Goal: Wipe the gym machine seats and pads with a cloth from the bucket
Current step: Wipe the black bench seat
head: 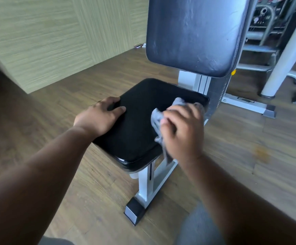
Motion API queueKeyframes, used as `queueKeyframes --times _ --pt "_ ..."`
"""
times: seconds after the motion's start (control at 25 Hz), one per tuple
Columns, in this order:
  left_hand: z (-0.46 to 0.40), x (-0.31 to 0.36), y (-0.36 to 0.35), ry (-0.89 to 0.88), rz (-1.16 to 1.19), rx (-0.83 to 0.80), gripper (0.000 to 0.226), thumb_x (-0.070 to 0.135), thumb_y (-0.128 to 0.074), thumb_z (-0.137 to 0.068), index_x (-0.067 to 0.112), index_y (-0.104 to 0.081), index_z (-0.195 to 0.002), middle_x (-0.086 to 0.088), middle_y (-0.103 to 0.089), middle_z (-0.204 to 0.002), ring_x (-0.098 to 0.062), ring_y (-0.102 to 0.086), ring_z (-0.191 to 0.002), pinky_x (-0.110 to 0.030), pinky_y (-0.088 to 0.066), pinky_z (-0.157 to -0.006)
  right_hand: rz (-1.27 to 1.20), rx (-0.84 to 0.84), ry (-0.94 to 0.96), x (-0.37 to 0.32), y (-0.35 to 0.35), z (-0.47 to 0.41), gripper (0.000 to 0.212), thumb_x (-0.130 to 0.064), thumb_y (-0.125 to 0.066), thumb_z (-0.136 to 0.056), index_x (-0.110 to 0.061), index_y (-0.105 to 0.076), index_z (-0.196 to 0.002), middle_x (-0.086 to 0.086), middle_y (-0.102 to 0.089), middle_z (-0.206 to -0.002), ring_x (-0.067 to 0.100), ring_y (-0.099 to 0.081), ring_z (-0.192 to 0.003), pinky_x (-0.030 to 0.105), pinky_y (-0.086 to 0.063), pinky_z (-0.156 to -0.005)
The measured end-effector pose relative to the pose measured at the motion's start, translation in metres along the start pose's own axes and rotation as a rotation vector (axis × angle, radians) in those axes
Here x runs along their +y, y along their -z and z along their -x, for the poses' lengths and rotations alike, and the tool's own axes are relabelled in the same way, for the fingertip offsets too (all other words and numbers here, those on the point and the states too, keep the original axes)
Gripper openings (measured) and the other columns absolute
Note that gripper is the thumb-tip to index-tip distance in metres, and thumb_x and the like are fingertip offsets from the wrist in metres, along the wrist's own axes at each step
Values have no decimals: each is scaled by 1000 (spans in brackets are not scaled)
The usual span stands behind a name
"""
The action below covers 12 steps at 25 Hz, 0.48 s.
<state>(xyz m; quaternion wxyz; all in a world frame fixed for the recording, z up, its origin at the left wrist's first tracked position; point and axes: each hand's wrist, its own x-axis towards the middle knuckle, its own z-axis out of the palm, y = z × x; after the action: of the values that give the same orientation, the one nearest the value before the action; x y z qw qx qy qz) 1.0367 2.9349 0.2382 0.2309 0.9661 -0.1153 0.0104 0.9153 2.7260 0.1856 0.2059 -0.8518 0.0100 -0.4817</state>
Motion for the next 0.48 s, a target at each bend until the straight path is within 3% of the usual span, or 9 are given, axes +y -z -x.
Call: queueKeyframes --times 0.12,0.2,0.32,0.48 --pt "-2 -3 0 -22 17 7 53 73 -47 -82 55 -46 -132 12 -53 -143 -19 -50 -131 -38 -38 -107 -94 -55 77 -84 -4 34 19 -29 -59 -81 -19 -75 -83 -1 -70 -92 34 -57 -91 50 -41 -94" --pt "-2 -6 0 -16 26 -7 59 78 -43 -74 58 -45 -130 14 -55 -142 -19 -51 -130 -40 -39 -108 -122 -75 199 -89 -2 41 23 -35 -59 -83 -22 -77 -92 -2 -71 -97 34 -60 -93 49 -42 -95" --pt "-5 -7 -1 -13 19 9 55 77 -45 -80 59 -45 -131 11 -56 -141 -21 -52 -128 -39 -41 -104 -67 -142 288 -17 1 12 28 -29 -51 -89 -15 -75 -94 4 -71 -103 33 -61 -90 48 -44 -92" --pt "-1 -5 -1 -4 18 29 49 72 -46 -86 58 -45 -133 10 -56 -141 -22 -54 -126 -38 -43 -100 25 -250 38 87 2 -45 31 -16 -48 -88 -6 -76 -92 7 -74 -107 34 -65 -101 46 -49 -94"
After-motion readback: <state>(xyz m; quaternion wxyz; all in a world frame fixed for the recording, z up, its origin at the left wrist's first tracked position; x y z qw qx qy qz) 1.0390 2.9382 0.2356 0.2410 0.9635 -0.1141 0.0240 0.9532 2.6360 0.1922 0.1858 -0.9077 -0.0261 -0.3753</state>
